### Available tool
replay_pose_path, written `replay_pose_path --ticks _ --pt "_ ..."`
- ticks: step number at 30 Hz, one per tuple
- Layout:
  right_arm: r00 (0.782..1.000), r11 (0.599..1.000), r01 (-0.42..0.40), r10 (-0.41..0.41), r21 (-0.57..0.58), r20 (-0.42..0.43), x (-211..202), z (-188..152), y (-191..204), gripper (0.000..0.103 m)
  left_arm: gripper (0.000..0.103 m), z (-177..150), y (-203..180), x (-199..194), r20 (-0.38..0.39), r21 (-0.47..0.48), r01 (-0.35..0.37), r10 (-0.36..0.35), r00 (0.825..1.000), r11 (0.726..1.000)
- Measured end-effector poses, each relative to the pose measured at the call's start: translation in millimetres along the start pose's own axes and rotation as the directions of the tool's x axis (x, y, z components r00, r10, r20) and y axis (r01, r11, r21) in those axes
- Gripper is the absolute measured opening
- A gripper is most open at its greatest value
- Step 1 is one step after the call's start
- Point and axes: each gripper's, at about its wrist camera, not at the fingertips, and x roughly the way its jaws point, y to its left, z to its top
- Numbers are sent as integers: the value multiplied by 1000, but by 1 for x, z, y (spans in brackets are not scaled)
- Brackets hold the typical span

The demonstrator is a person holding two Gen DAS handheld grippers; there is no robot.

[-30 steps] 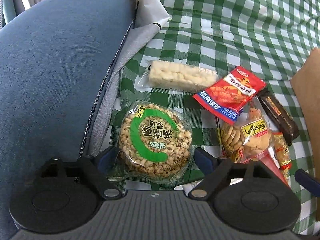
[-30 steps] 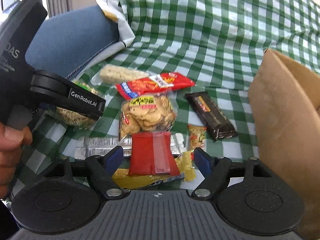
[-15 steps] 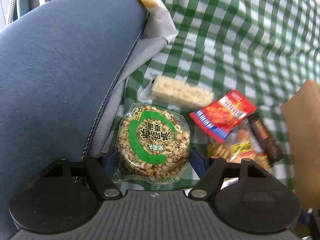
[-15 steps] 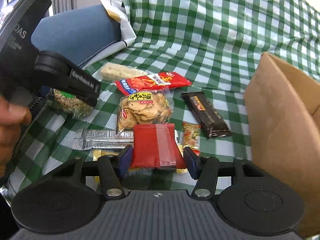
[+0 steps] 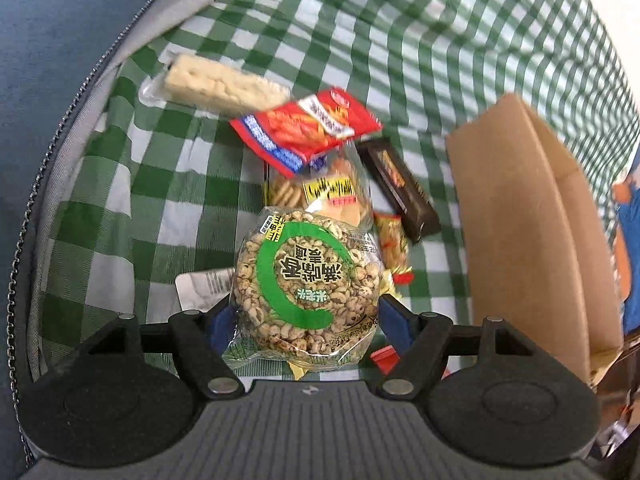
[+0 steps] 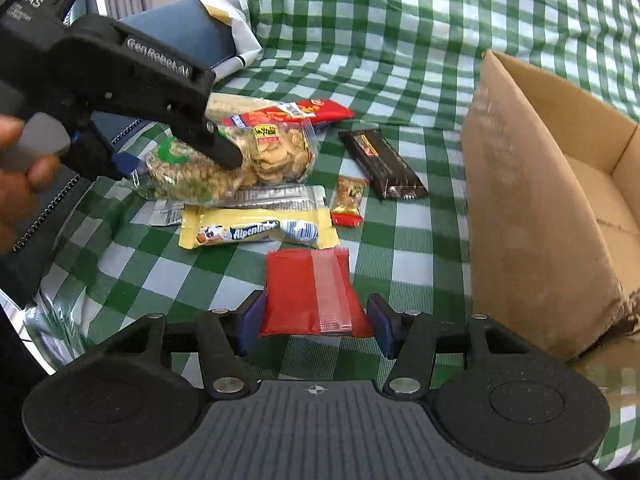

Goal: Organize snacks
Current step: 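Grasp the round peanut bag with the left tool while the right tool grasps the red packet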

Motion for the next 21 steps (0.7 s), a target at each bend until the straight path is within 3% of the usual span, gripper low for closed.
replay_pose_path --ticks 5,11,21 --pt "999 1000 2 -1 14 -40 8 -5 -6 58 79 -3 -2 10 -34 18 -39 39 999 999" --pt "999 1000 -14 14 14 -50 13 -6 -5 64 82 0 -4 18 -45 6 -54 55 997 999" --pt "998 1000 -11 12 19 -66 18 -4 -5 66 84 1 -5 22 -51 18 -66 67 996 998"
